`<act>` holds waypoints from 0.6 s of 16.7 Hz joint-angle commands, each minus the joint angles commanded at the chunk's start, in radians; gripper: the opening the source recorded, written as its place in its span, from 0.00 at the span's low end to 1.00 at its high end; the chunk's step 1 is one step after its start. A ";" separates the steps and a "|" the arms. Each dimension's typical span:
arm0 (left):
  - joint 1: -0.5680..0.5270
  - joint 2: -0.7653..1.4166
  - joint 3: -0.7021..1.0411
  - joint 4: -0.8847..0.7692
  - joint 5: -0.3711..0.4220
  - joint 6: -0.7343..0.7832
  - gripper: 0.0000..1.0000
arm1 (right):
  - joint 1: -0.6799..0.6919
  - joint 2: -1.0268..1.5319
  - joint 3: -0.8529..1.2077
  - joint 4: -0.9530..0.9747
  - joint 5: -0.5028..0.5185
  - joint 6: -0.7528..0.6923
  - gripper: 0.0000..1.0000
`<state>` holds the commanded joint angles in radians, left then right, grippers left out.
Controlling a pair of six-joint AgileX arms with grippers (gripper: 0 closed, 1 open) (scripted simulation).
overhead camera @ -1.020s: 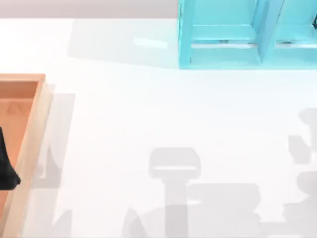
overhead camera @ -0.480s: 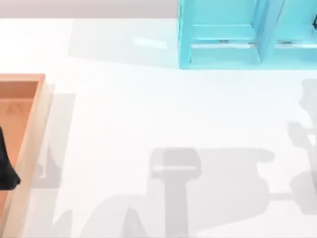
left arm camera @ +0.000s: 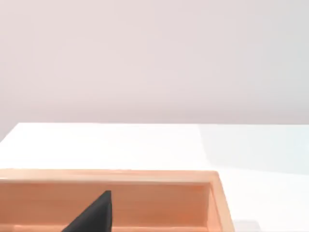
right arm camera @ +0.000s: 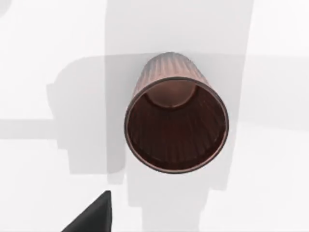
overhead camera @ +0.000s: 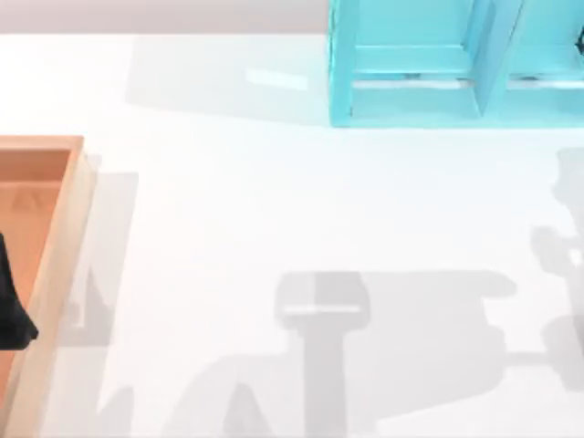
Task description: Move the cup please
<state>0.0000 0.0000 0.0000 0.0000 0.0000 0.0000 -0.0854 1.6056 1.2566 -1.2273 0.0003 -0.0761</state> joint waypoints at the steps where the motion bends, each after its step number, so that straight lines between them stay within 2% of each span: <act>1: 0.000 0.000 0.000 0.000 0.000 0.000 1.00 | 0.000 0.008 -0.026 0.034 0.000 0.001 1.00; 6: 0.000 0.000 0.000 0.000 0.000 0.000 1.00 | 0.000 0.071 -0.199 0.285 0.000 0.003 1.00; 10: 0.000 0.000 0.000 0.000 0.000 0.000 1.00 | 0.000 0.094 -0.264 0.362 0.000 0.003 1.00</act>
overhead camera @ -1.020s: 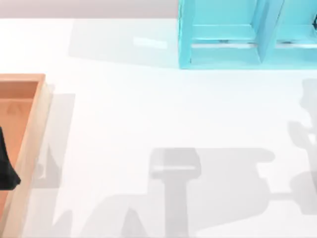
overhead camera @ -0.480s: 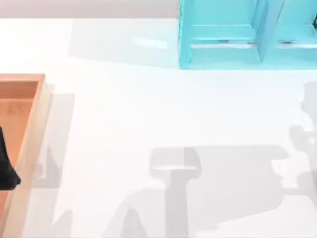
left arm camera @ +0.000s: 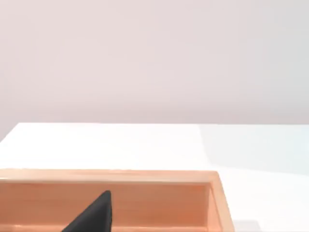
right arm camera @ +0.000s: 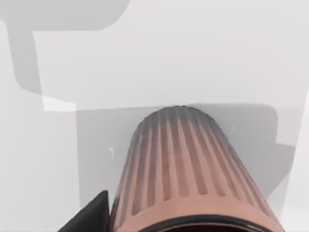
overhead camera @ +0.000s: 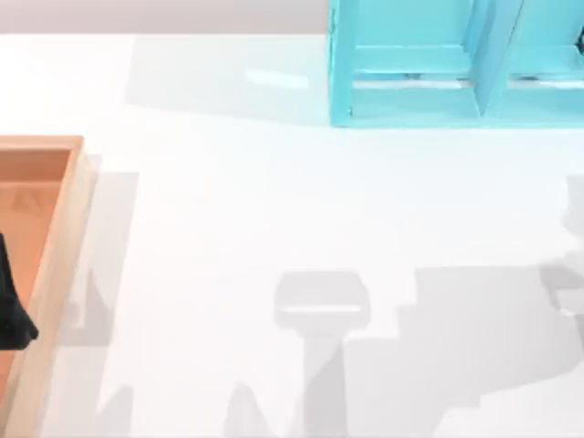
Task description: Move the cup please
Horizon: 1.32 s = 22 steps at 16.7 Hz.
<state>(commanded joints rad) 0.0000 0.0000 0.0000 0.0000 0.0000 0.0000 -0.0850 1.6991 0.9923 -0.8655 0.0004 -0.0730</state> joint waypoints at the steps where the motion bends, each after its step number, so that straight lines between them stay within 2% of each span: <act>1: 0.000 0.000 0.000 0.000 0.000 0.000 1.00 | 0.000 0.000 0.000 0.000 0.000 0.000 1.00; 3: 0.000 0.000 0.000 0.000 0.000 0.000 1.00 | 0.000 0.000 0.000 0.000 0.000 0.000 1.00; 16: 0.000 0.000 0.000 0.000 0.000 0.000 1.00 | 0.000 0.000 0.000 0.000 0.000 0.000 0.02; 22: 0.000 0.000 0.000 0.000 0.000 0.000 1.00 | 0.000 0.000 0.000 0.000 0.000 0.000 0.00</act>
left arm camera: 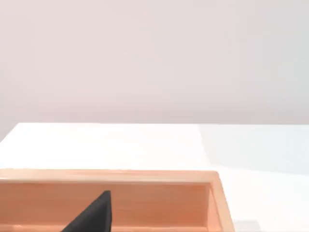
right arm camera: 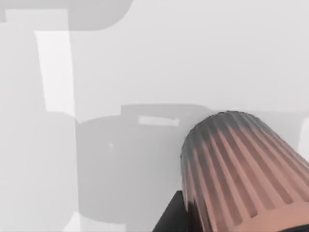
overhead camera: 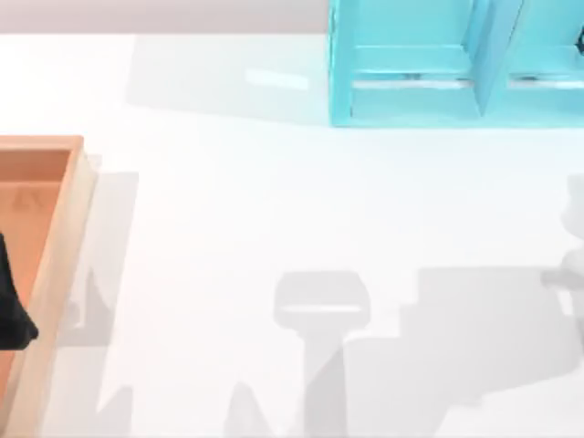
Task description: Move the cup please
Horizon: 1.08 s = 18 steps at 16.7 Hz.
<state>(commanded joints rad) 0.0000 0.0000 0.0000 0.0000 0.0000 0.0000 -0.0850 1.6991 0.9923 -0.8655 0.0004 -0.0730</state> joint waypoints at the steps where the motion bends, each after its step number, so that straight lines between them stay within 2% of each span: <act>1: 0.000 0.000 0.000 0.000 0.000 0.000 1.00 | 0.000 0.000 0.000 0.000 0.000 0.000 0.00; 4: 0.000 0.000 0.000 0.000 0.000 0.000 1.00 | -0.002 0.001 0.003 -0.002 0.000 -0.001 0.00; 7: 0.000 0.000 0.000 0.000 0.000 0.000 1.00 | -0.071 0.040 0.073 -0.046 0.003 -0.070 0.00; 15: 0.000 0.000 0.000 0.000 0.000 0.000 1.00 | -0.524 0.197 0.468 -0.264 0.020 -0.522 0.00; 18: 0.000 0.000 0.000 0.000 0.000 0.000 1.00 | -0.619 0.219 0.559 -0.308 0.022 -0.615 0.00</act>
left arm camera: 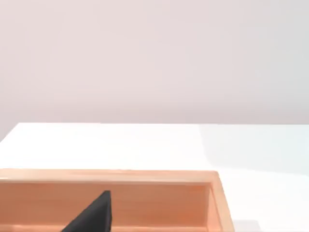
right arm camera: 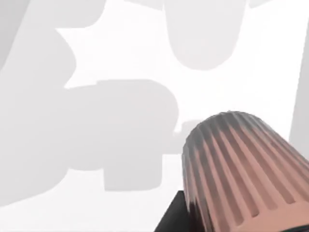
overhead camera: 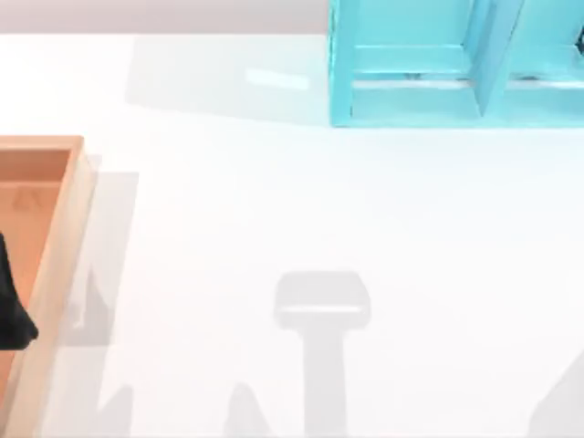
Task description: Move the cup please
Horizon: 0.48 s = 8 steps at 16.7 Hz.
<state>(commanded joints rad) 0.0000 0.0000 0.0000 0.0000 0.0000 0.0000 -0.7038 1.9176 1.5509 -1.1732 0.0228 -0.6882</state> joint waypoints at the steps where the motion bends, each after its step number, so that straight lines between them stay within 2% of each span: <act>1: 0.000 0.000 0.000 0.000 0.000 0.000 1.00 | -0.010 0.002 0.010 -0.005 0.000 -0.010 0.00; 8: 0.000 0.000 0.000 0.000 0.000 0.000 1.00 | -0.009 0.008 -0.026 0.039 0.000 -0.008 0.00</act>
<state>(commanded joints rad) 0.0000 0.0000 0.0000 0.0000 0.0000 0.0000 -0.7125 1.9256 1.5248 -1.1345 0.0227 -0.6958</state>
